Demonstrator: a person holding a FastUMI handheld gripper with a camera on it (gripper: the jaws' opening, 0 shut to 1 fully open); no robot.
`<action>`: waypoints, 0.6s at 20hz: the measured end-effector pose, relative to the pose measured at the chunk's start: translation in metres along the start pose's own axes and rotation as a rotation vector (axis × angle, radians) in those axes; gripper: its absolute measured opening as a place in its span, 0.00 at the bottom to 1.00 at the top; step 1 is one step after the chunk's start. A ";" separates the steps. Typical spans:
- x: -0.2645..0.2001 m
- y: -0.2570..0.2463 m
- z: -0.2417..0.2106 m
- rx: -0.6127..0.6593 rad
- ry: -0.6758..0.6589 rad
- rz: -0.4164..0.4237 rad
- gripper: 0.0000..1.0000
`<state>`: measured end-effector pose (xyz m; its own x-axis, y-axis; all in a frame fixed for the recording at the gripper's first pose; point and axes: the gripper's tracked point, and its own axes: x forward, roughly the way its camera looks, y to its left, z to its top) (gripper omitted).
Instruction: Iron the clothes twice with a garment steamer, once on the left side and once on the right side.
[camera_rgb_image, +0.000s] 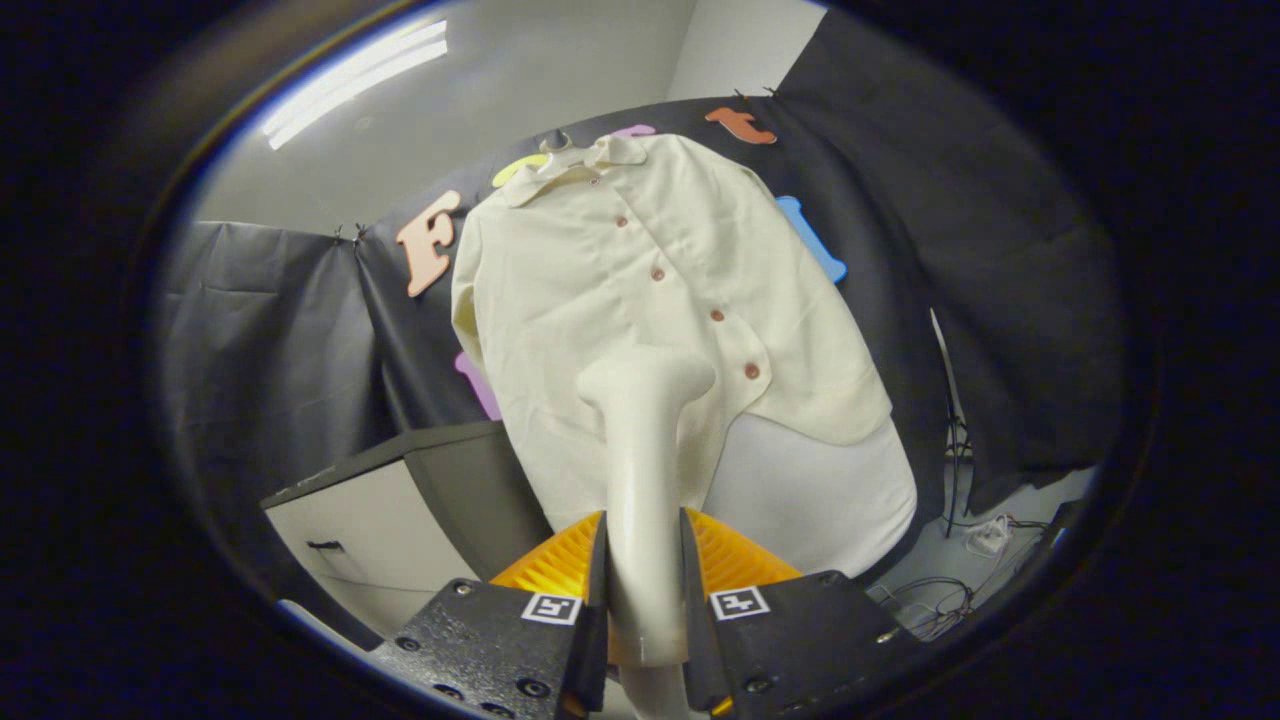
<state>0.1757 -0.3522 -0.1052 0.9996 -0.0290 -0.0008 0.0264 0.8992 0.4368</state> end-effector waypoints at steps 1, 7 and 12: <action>0.001 0.000 0.014 -0.016 -0.014 0.000 0.32; 0.023 -0.007 0.102 -0.059 -0.112 0.008 0.32; 0.054 -0.019 0.166 -0.060 -0.167 0.009 0.32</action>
<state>0.2272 -0.4434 0.0356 0.9841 -0.0881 0.1543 0.0230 0.9241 0.3813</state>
